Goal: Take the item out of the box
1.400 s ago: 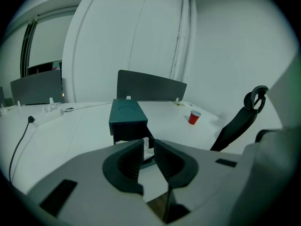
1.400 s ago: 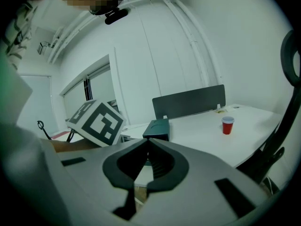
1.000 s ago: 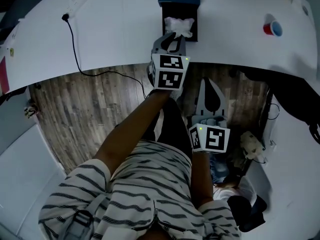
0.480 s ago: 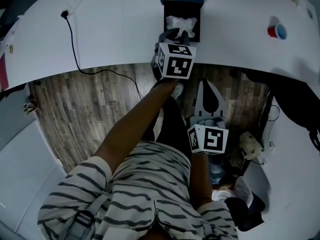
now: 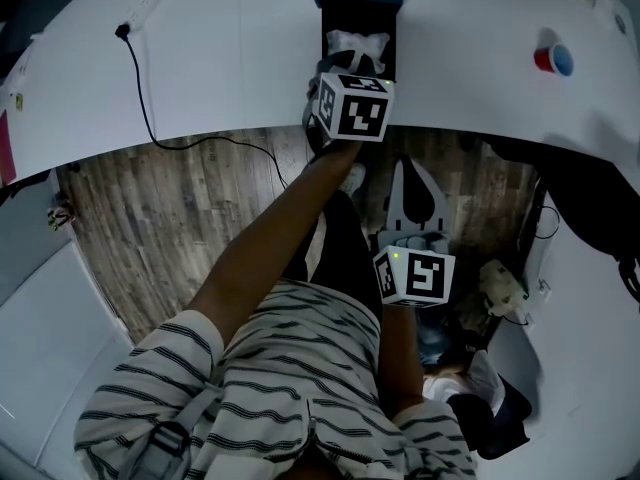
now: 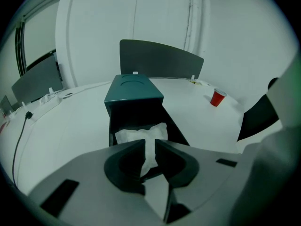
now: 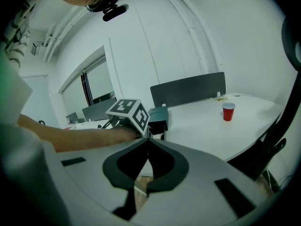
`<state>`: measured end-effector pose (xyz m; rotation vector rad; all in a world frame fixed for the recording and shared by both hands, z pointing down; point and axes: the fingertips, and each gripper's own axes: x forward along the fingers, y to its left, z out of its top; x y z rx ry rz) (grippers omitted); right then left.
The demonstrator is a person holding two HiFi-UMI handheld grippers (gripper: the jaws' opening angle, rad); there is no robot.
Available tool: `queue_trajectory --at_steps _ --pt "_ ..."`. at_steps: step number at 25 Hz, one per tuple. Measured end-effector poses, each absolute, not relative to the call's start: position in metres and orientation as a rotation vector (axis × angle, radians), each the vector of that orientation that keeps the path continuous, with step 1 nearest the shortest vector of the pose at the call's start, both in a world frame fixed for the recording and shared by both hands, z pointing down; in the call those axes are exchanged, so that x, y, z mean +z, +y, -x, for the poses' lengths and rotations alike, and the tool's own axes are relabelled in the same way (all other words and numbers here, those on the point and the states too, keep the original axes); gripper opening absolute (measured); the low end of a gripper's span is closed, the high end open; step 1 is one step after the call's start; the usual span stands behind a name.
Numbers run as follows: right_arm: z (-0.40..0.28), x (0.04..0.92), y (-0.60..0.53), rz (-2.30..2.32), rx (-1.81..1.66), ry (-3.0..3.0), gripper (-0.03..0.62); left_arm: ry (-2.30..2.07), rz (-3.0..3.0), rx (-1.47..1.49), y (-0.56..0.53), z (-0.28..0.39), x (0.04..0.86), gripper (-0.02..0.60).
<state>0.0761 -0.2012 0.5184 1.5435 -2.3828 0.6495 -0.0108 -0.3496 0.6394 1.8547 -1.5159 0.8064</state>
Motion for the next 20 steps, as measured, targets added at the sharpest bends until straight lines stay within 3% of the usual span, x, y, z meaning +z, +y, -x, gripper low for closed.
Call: queue_trajectory --at_steps 20 --pt "-0.084 0.521 -0.202 -1.584 0.688 -2.371 0.018 -1.479 -1.821 0.924 -0.352 0.008 0.655 0.025"
